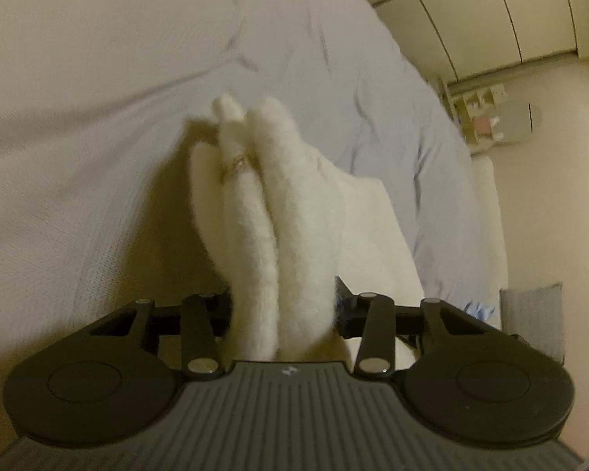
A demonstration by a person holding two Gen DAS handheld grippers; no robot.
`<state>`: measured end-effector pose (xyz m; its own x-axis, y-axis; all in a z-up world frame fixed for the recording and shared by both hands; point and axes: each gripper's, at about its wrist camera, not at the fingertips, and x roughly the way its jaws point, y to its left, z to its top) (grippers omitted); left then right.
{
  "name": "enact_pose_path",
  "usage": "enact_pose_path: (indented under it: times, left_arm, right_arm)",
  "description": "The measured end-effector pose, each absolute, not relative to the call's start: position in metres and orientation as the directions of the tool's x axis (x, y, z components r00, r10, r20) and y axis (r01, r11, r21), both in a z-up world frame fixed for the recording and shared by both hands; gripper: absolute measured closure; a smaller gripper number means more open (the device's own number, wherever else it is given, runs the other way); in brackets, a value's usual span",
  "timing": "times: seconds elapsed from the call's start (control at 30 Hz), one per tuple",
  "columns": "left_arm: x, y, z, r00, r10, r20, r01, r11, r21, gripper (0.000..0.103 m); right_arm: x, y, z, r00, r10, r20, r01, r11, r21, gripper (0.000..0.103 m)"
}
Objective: Fold clothes
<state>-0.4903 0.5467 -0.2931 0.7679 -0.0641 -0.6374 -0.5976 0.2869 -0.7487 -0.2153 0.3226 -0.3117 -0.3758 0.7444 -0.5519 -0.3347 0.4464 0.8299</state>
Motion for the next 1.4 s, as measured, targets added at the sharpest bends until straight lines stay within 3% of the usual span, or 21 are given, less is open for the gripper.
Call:
enact_pose_path:
  times: [0.3, 0.67, 0.83, 0.97, 1.1, 1.2, 1.27, 1.4]
  left_arm:
    - [-0.571, 0.602, -0.217, 0.768, 0.072, -0.637, -0.631, 0.261, -0.731, 0.065]
    - [-0.690, 0.795, -0.172, 0.751, 0.118, -0.649, -0.646, 0.336, -0.686, 0.065]
    - [-0.714, 0.883, -0.170, 0.751, 0.138, -0.645, -0.635, 0.418, -0.650, 0.064]
    - [-0.727, 0.938, -0.204, 0.741, 0.119, -0.661, -0.636, 0.441, -0.633, 0.064]
    - [-0.742, 0.969, -0.271, 0.686, 0.086, -0.723, -0.683, 0.418, -0.598, 0.061]
    - [-0.740, 0.980, -0.317, 0.622, 0.034, -0.783, -0.735, 0.371, -0.568, 0.053]
    - [-0.744, 0.981, -0.317, 0.638, 0.032, -0.769, -0.723, 0.369, -0.585, 0.052]
    - [-0.751, 0.975, -0.290, 0.602, 0.068, -0.796, -0.746, 0.404, -0.530, 0.054]
  right_arm:
    - [-0.255, 0.408, -0.237, -0.469, 0.732, -0.494, -0.376, 0.341, 0.862, 0.054]
    - [-0.380, 0.588, -0.203, -0.484, 0.761, -0.433, -0.374, 0.267, 0.888, 0.055]
    - [-0.428, 0.681, -0.203, -0.451, 0.810, -0.374, -0.379, 0.206, 0.902, 0.055]
    - [-0.450, 0.735, -0.229, -0.418, 0.831, -0.368, -0.378, 0.210, 0.902, 0.055]
    - [-0.464, 0.774, -0.276, -0.395, 0.810, -0.432, -0.394, 0.276, 0.877, 0.054]
    - [-0.480, 0.811, -0.315, -0.393, 0.712, -0.583, -0.448, 0.405, 0.797, 0.048]
    - [-0.489, 0.825, -0.327, -0.383, 0.622, -0.683, -0.515, 0.470, 0.717, 0.037]
    - [-0.500, 0.825, -0.300, -0.315, 0.580, -0.751, -0.664, 0.431, 0.611, 0.028]
